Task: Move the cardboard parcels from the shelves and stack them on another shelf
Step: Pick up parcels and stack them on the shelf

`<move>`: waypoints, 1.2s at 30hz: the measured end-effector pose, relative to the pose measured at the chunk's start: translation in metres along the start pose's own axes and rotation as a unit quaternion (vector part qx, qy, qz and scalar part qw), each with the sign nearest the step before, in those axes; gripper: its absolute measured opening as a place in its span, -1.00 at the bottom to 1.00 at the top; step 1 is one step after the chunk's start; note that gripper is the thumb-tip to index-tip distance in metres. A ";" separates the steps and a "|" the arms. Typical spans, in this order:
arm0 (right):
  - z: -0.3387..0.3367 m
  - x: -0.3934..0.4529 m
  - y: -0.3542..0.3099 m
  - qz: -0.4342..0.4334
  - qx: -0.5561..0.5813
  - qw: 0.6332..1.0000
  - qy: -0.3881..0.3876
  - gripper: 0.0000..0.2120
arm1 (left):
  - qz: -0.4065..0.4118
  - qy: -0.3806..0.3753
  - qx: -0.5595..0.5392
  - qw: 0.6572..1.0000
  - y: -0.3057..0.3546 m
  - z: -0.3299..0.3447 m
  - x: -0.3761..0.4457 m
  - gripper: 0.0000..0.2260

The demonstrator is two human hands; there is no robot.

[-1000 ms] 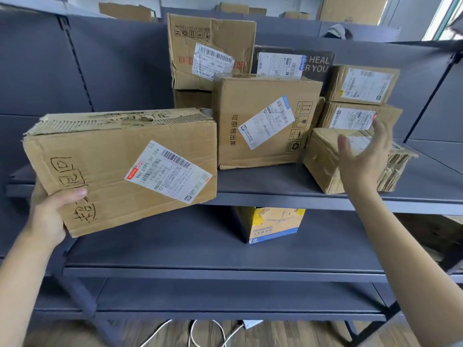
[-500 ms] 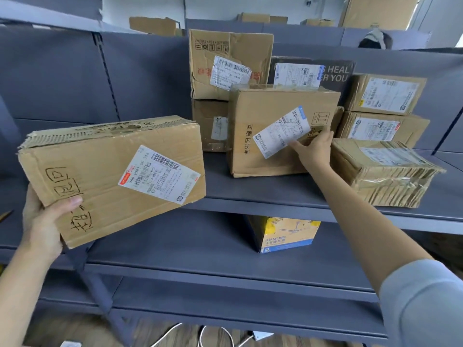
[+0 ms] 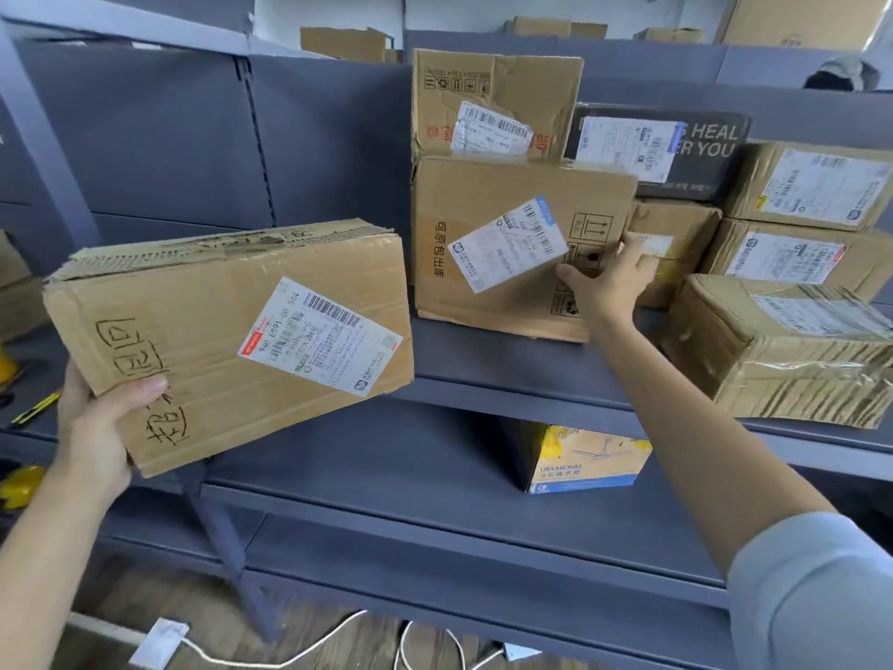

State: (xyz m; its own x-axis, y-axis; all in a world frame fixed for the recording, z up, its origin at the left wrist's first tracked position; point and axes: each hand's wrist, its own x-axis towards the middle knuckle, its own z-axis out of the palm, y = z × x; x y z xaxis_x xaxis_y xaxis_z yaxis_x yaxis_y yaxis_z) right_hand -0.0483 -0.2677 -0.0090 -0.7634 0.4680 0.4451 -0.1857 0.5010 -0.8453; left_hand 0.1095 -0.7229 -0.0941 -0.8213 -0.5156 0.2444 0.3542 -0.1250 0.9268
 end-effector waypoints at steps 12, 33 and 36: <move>0.029 -0.011 -0.009 -0.040 0.034 0.997 -0.051 -0.34 | 0.030 -0.014 0.038 0.999 0.016 0.021 -0.022 -0.54; -0.074 -0.021 0.009 -0.173 -0.380 0.906 -0.075 -0.53 | 0.019 -0.161 0.008 0.987 0.002 0.091 -0.061 -0.49; -0.106 -0.017 0.019 -0.094 -0.529 0.837 -0.105 -0.42 | 0.013 -0.184 0.009 0.983 0.001 0.116 -0.077 -0.44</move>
State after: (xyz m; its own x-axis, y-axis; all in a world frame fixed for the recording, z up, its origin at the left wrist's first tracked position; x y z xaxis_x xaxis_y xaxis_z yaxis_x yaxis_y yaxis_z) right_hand 0.0263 -0.1893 -0.0011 -0.8951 0.2256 0.3846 0.2520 0.9675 0.0190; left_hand 0.1207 -0.5852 -0.0792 -0.9196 -0.1762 0.3511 0.3714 -0.0987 0.9232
